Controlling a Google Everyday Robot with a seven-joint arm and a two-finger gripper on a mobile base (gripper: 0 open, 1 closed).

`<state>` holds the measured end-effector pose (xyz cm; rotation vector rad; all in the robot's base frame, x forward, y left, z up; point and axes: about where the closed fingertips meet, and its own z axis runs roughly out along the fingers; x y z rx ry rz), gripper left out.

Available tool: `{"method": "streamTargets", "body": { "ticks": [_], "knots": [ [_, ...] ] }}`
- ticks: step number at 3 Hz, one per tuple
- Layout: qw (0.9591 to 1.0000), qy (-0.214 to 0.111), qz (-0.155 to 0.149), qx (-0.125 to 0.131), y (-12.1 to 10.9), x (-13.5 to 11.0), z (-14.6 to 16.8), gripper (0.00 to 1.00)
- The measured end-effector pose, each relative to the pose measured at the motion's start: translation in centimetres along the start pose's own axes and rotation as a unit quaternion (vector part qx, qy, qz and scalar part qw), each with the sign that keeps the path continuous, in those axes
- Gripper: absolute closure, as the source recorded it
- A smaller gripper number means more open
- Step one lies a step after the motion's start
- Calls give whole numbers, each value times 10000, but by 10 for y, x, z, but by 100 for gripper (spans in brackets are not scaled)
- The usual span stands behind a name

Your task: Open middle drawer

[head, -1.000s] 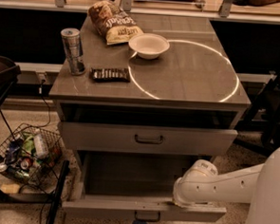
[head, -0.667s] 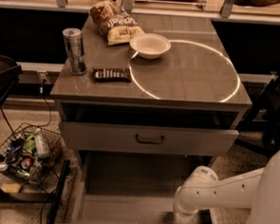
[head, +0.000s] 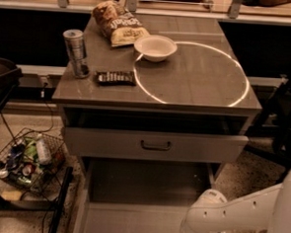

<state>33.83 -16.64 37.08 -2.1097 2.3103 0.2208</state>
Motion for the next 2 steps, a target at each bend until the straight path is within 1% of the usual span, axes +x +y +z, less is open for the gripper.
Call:
{"method": "streamTargets", "body": {
  "ticks": [1,2],
  "knots": [
    [10000,0,0,0,0,0,0,83],
    [10000,1,-2,-9,1,0,1,59]
  ]
}}
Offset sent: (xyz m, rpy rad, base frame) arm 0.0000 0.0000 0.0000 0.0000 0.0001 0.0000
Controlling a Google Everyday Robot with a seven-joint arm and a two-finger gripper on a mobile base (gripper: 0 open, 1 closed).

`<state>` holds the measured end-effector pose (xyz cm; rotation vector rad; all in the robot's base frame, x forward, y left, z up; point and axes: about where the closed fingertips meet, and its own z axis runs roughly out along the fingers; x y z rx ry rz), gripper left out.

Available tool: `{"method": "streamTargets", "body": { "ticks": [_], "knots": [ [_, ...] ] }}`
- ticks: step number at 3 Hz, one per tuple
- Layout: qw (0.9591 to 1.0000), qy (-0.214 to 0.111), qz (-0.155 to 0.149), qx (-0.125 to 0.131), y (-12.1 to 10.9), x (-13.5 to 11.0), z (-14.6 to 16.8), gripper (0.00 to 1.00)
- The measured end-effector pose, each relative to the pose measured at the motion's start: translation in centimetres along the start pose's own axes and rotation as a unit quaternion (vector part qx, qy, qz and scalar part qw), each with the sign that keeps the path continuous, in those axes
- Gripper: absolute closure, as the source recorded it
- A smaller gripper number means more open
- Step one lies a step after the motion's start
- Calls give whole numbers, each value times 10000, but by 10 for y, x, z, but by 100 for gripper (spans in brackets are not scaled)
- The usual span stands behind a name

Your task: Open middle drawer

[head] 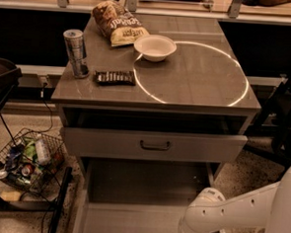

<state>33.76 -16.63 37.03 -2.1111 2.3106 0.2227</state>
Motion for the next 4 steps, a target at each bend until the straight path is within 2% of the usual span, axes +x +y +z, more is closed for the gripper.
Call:
{"method": "streamTargets", "body": {
  "ticks": [2,3,4],
  "knots": [
    [10000,2,-1,-19,2,0,1,12],
    [10000,3,-1,-28,2,0,2,0],
    [10000,3,-1,-29,2,0,2,0]
  ]
}}
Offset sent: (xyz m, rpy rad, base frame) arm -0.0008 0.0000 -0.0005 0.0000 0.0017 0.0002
